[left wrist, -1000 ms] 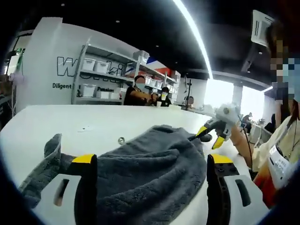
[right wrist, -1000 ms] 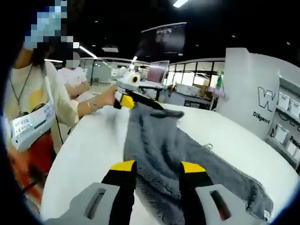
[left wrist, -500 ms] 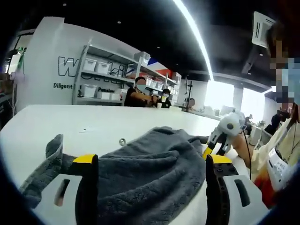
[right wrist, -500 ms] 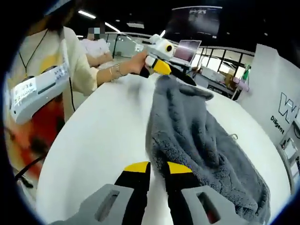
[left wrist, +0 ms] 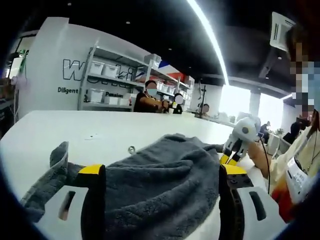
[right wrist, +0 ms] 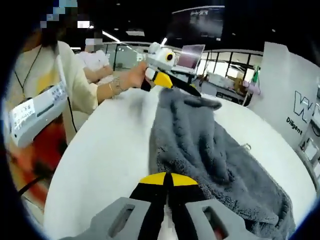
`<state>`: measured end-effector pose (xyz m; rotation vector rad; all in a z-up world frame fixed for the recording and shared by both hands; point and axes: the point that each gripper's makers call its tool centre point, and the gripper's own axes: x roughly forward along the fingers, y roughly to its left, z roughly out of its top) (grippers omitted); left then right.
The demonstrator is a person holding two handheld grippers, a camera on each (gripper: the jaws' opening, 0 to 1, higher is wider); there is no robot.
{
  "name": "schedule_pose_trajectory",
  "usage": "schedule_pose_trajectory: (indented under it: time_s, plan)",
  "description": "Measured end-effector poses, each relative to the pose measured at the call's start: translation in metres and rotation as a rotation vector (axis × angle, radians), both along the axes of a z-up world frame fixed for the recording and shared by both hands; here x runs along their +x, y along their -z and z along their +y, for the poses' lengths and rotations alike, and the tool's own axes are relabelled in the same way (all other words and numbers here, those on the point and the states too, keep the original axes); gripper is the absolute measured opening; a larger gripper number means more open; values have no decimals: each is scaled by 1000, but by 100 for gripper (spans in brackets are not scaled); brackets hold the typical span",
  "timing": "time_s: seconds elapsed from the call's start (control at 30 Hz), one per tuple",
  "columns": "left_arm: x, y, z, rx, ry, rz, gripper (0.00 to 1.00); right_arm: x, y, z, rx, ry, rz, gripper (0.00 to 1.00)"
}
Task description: Fold the towel on the table until its edges align and the towel forms a compact rectangular stack.
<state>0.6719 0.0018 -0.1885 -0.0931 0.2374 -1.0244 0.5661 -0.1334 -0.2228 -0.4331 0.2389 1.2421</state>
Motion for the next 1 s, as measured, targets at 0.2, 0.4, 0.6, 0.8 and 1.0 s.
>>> schedule_pose_trajectory:
  time_s: [0.2,0.4,0.6,0.8,1.0]
  plan:
    - [0,2,0,4,2,12,91,-8,-39,3,169,-25,-55,0]
    - [1,6,1,13,-2,23,91,21,-39,-9,206,124,-40,0]
    - [3,9,2,24,-6,38,90,60,5,-39,123,358,132,0]
    - [2,10,1,22,0,51,90,70,28,-42,116,421,233,0]
    - [2,13,1,29,-1,64,89,70,30,-43,107,431,222,3]
